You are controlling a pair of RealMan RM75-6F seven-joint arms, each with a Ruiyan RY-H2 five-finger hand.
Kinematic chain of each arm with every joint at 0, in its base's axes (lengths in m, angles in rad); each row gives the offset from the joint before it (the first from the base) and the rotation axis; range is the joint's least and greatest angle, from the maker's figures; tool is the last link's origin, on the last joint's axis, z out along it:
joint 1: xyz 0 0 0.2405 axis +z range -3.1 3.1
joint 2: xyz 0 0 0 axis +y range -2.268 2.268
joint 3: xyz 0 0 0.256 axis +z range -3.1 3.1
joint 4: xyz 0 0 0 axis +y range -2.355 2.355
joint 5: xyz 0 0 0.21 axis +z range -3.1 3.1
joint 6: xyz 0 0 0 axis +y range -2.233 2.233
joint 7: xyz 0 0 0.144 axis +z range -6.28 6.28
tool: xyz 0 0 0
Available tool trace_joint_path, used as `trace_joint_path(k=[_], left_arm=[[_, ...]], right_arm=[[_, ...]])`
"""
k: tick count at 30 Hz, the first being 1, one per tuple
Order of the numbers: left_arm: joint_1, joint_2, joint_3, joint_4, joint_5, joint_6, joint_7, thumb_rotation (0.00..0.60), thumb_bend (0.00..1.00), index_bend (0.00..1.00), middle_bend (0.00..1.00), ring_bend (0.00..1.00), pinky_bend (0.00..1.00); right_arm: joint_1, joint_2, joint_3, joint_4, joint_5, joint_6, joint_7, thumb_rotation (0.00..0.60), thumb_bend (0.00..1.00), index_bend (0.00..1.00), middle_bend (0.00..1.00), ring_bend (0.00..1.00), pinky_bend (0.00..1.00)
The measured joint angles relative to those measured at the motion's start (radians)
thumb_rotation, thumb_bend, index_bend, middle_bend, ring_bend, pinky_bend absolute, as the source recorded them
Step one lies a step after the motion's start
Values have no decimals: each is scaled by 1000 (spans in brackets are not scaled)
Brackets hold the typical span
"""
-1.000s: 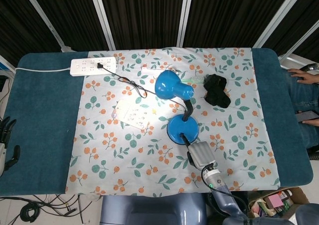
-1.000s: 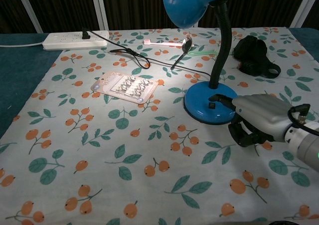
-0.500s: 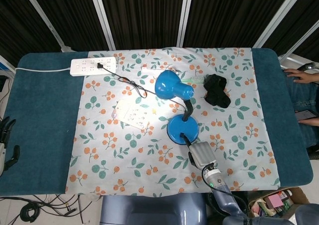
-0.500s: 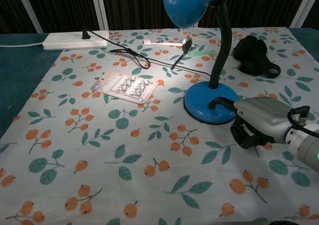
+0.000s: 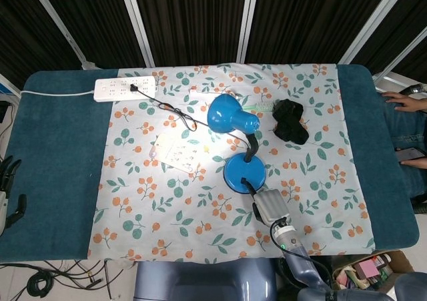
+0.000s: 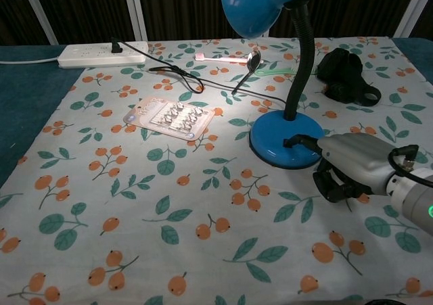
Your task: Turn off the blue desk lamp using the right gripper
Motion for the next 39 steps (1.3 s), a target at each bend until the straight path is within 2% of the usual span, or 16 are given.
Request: trace_joint_path(k=[20,39], left_arm=[[0,1,0,1,-1,-1,0,600,517,55,21,0,0],[0,1,1,-1,0,-1,2,600,516,55,21,0,0]], right_arm=[[8,-9,11,12,25,-16,-9,600,647,143,795,823,693],[31,12,38,-17,126,-64,-36,600,677,136,856,880,709]])
